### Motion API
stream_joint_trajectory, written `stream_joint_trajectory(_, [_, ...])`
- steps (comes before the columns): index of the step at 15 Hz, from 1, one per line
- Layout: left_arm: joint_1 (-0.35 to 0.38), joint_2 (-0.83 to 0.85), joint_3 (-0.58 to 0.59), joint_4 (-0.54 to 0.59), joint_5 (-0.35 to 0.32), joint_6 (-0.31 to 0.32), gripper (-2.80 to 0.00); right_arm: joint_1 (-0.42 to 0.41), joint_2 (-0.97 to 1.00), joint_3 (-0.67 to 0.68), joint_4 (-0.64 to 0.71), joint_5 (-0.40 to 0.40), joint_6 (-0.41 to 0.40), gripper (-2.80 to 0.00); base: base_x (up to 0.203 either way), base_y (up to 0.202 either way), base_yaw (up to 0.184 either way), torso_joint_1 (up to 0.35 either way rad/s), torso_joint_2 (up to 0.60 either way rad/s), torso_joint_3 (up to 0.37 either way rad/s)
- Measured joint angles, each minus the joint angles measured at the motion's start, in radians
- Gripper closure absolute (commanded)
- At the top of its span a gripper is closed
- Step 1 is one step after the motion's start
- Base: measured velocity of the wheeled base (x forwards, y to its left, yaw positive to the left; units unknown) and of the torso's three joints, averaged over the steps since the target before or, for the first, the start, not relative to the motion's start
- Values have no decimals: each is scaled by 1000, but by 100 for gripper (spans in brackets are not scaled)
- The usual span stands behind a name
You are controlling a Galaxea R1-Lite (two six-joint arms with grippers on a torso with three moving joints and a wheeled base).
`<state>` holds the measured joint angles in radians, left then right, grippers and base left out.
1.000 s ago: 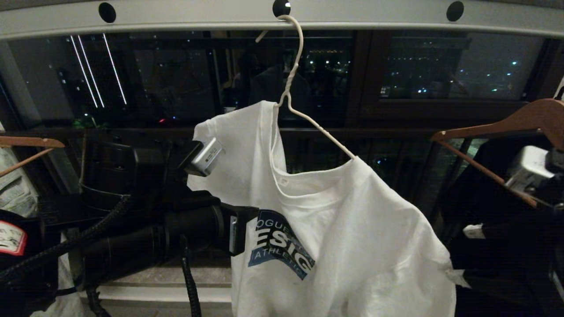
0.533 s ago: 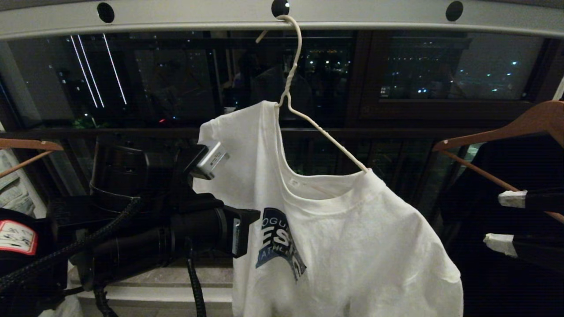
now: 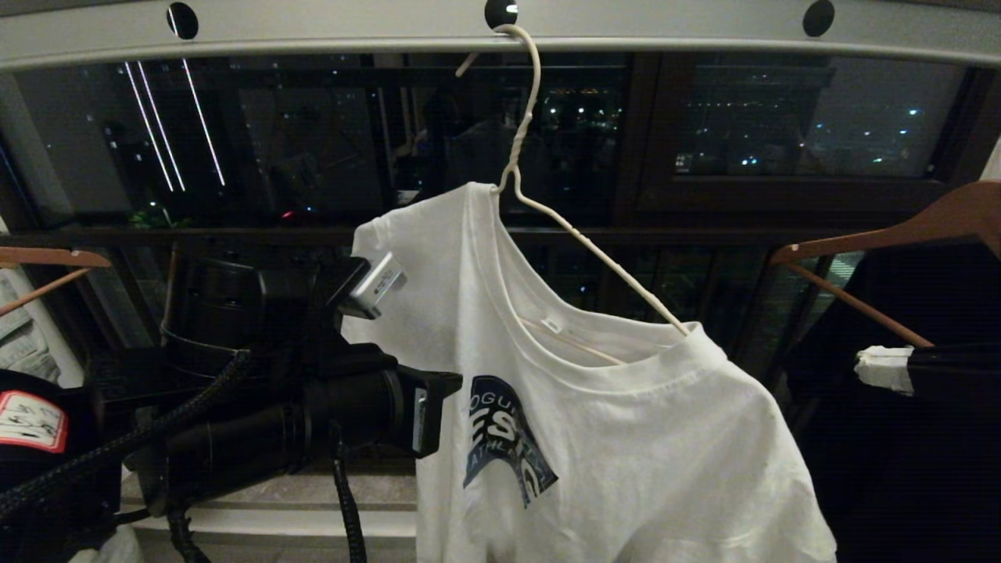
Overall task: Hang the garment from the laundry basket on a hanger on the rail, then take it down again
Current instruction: Take the clothes off the clothes rack
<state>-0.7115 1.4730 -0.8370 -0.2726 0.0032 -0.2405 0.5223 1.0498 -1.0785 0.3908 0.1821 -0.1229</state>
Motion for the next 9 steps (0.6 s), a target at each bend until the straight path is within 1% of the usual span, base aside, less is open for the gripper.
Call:
stream_joint_trajectory(1, [0, 0, 0, 0, 0, 0, 0, 2, 5, 0, -5, 6, 11, 0, 0, 0, 0, 0, 0, 0])
stream_joint_trajectory(2, [0, 0, 0, 0, 0, 0, 0, 9, 11, -1, -22, 11, 27, -280, 0, 0, 0, 0, 0, 0])
stream_joint_trajectory(4, [0, 0, 0, 0, 0, 1, 0, 29, 20, 1, -54, 15, 44, -280, 0, 0, 0, 0, 0, 0])
stream_joint_trajectory(9, [-3, -7, 0, 0, 0, 0, 0, 47, 56, 3, -61, 42, 47, -280, 0, 0, 0, 0, 0, 0])
